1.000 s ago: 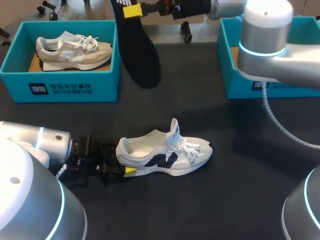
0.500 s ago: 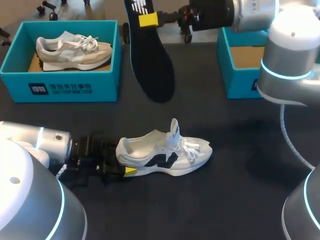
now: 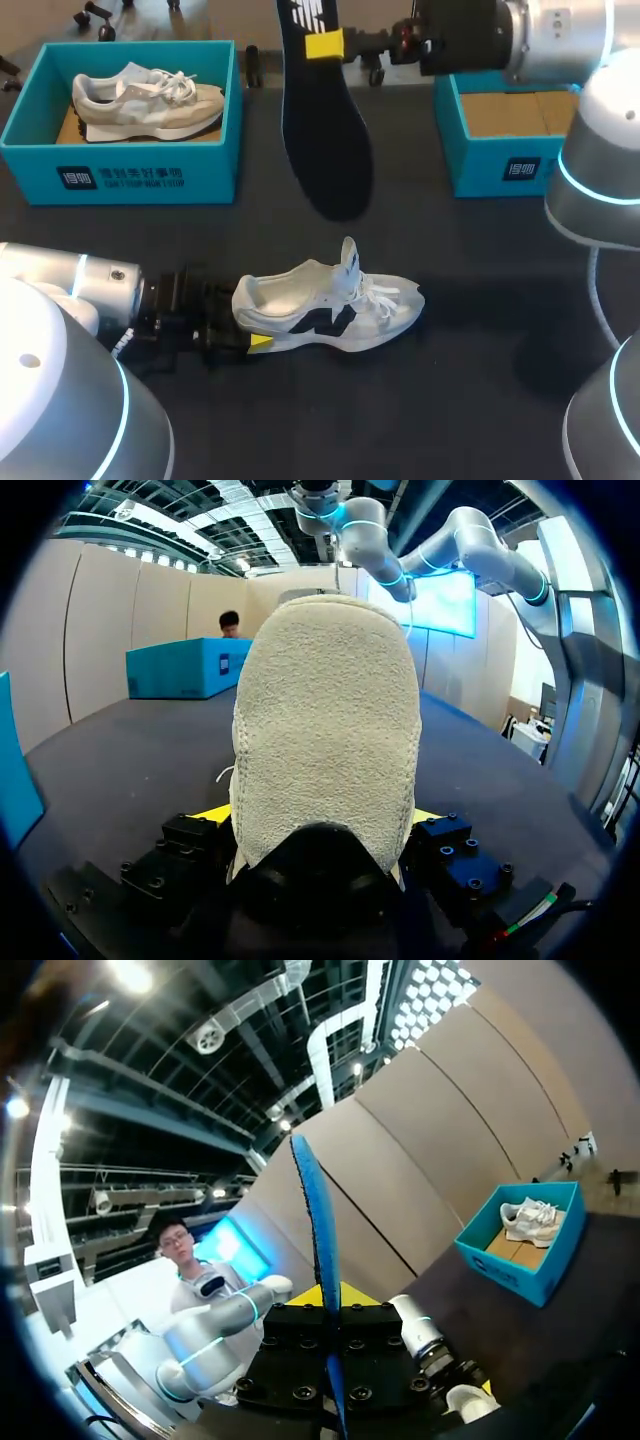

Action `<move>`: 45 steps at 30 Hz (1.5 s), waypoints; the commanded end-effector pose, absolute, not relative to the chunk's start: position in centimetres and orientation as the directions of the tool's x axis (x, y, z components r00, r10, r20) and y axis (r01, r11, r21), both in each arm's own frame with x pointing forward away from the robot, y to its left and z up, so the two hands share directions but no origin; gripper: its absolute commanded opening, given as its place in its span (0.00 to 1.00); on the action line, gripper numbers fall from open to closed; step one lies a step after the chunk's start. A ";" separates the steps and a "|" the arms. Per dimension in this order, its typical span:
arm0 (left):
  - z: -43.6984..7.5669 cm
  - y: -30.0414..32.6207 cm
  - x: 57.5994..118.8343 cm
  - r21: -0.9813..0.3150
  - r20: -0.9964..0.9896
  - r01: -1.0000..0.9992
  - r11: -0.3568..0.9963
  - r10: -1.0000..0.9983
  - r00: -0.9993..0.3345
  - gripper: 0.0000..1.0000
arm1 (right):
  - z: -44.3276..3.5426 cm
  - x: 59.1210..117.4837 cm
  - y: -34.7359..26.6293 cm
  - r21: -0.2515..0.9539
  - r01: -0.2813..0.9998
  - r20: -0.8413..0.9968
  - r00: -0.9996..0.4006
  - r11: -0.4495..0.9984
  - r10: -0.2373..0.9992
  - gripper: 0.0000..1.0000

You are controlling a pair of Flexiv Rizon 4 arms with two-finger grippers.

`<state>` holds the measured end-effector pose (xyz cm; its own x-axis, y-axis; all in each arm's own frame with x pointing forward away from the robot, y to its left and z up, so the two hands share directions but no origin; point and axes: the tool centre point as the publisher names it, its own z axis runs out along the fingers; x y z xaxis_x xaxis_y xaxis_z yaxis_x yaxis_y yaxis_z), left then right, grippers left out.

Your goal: Take the shoe out of the shoebox, open the shoe tongue, remove and reinsert the insole, then place the shoe into the shoebox

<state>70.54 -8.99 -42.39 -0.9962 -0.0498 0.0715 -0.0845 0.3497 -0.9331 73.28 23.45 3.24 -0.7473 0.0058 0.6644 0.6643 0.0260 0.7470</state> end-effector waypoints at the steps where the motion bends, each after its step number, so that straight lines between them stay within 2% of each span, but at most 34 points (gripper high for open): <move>1: -42.3 -9.0 70.5 -0.932 0.072 -0.084 0.352 -0.049 -0.996 0.00 | 3.8 72.1 22.9 0.738 0.673 0.665 -0.738 0.052 0.119 0.00; 16: -42.3 -9.0 70.5 -0.932 0.072 -0.084 0.352 -0.049 -0.996 0.00 | 4.0 72.0 22.9 0.753 0.654 0.644 -0.755 0.072 0.124 0.00; 19: -42.3 -9.0 70.5 -0.932 0.072 -0.084 0.352 -0.049 -0.996 0.00 | 4.2 71.7 21.1 0.736 0.676 0.667 -0.733 0.037 0.133 0.00; 30: -42.3 -9.0 70.5 -0.932 0.072 -0.084 0.352 -0.049 -0.996 0.00 | 5.9 68.8 17.8 0.708 0.704 0.688 -0.706 0.054 0.171 0.00; 45: -42.3 -9.0 70.5 -0.932 0.072 -0.084 0.352 -0.049 -0.996 0.00 | 4.7 65.2 17.5 0.692 0.721 0.705 -0.682 0.018 0.194 0.00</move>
